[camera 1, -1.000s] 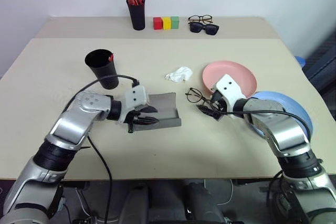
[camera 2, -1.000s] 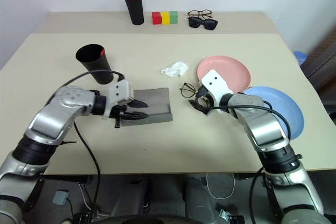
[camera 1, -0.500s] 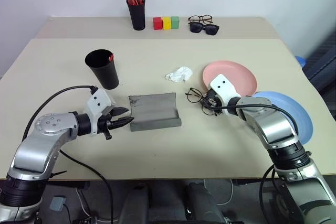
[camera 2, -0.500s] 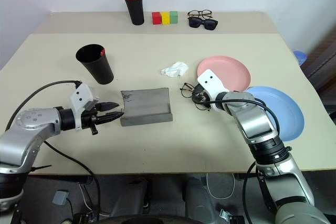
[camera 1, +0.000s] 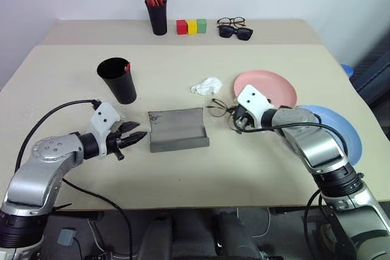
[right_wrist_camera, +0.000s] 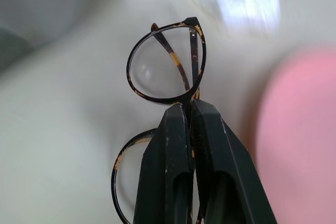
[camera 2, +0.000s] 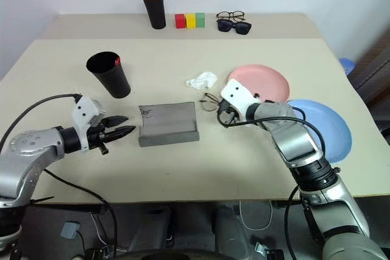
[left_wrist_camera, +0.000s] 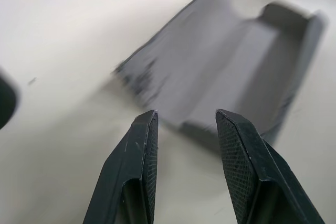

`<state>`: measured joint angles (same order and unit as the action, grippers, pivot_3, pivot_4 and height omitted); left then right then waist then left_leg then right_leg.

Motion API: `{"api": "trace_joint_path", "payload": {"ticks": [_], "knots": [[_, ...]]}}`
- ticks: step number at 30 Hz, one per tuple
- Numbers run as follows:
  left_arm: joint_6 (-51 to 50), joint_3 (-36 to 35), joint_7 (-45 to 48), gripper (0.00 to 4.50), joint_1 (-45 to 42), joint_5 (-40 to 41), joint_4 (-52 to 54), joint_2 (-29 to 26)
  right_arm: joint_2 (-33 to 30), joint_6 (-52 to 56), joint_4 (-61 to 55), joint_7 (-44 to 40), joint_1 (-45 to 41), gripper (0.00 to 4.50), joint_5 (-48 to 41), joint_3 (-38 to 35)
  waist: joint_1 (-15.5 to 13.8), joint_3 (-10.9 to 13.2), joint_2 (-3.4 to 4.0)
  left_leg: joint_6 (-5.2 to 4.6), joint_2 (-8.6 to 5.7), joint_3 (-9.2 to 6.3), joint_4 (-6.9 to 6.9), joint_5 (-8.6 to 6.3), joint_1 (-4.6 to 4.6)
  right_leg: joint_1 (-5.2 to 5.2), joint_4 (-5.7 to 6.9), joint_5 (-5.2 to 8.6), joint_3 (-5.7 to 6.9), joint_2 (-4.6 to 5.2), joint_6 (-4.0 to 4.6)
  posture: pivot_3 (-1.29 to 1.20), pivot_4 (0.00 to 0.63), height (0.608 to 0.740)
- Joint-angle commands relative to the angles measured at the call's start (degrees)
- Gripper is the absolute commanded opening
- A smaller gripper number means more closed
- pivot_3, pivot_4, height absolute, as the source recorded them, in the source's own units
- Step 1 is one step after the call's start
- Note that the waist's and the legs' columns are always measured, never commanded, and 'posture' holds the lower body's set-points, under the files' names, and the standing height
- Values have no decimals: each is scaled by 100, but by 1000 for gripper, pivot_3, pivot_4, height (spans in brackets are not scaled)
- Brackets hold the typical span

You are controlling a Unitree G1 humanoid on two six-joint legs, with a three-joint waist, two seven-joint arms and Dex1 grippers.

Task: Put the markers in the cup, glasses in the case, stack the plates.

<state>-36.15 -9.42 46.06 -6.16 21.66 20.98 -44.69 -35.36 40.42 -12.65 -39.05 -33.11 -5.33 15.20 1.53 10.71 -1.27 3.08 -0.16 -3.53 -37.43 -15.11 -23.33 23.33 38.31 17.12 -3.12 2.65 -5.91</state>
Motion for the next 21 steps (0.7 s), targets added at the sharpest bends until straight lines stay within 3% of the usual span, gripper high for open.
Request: {"api": "trace_joint_path", "payload": {"ticks": [1, 6, 12, 21], "knots": [[613, -289, -31, 1750, 227, -269, -237, -104, 98, -493, -701, -702, -528, 19, -372, 76, 27, 0, 1, 0, 0, 0, 1, 0, 0, 1, 0, 0, 0, 0, 0, 0, 150, 740], [1002, -456, -46, 1750, 348, -369, -604, -122, 726, -1077, -144, -1144, -1232, 19, -111, 897, 82, -1, -2, 0, 7, -8, 4, 0, 2, -3, -1, 0, 5, 2, 1, 0, 150, 740], [987, -634, -84, 1750, 489, -289, -520, -101, 1273, -2098, 692, -1387, -1346, 19, 313, 1533, 82, -1, -2, 0, -1, -7, 4, 0, -1, -1, -2, -1, 5, 16, 0, 0, 150, 740], [848, -663, -206, 1750, 720, -216, -190, -36, 1673, -3853, 1962, -1315, -1501, 19, 895, 1558, 109, -1, -1, 1, 2, -8, 8, 0, 0, 4, 1, -1, 5, 12, 0, 0, 150, 740]]}}
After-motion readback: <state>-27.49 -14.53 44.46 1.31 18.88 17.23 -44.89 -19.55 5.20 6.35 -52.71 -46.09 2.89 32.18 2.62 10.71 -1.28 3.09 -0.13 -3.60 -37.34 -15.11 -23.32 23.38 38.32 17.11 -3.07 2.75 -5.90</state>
